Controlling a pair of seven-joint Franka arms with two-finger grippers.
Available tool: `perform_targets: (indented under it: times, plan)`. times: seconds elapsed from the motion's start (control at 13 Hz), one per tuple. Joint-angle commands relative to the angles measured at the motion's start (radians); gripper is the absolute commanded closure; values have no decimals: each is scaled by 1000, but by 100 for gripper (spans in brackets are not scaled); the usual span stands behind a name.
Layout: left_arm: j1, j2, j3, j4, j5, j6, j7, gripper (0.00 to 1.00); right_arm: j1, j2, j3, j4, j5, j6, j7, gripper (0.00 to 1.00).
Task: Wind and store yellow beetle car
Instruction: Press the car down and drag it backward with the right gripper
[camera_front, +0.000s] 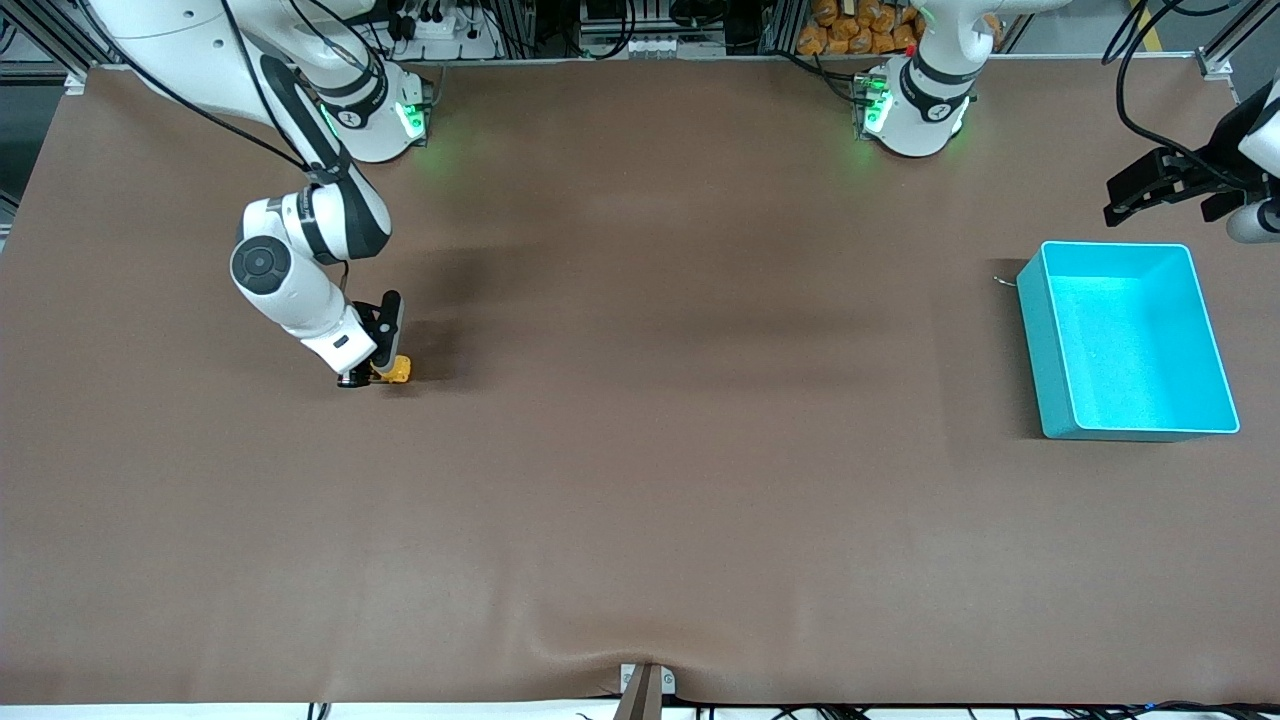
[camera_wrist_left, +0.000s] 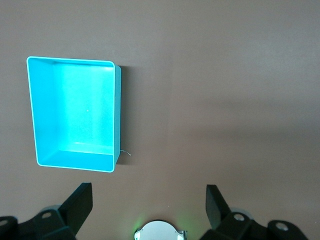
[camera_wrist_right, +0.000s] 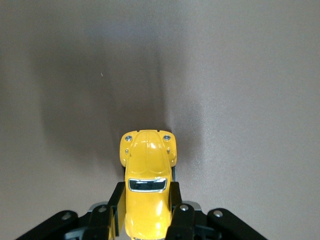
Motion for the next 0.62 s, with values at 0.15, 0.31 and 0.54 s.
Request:
perform_targets:
  times: [0.15, 0.31, 0.54]
  plan:
    - [2, -16, -5, -17, 12, 12, -21, 0, -68, 112, -1, 24, -13, 46, -49, 88]
    - [2, -13, -5, -17, 12, 12, -21, 0, -113, 130, -1, 40, -14, 46, -118, 88]
    - [2, -12, -5, -17, 12, 12, -21, 0, -159, 147, -1, 56, -13, 46, -196, 86]
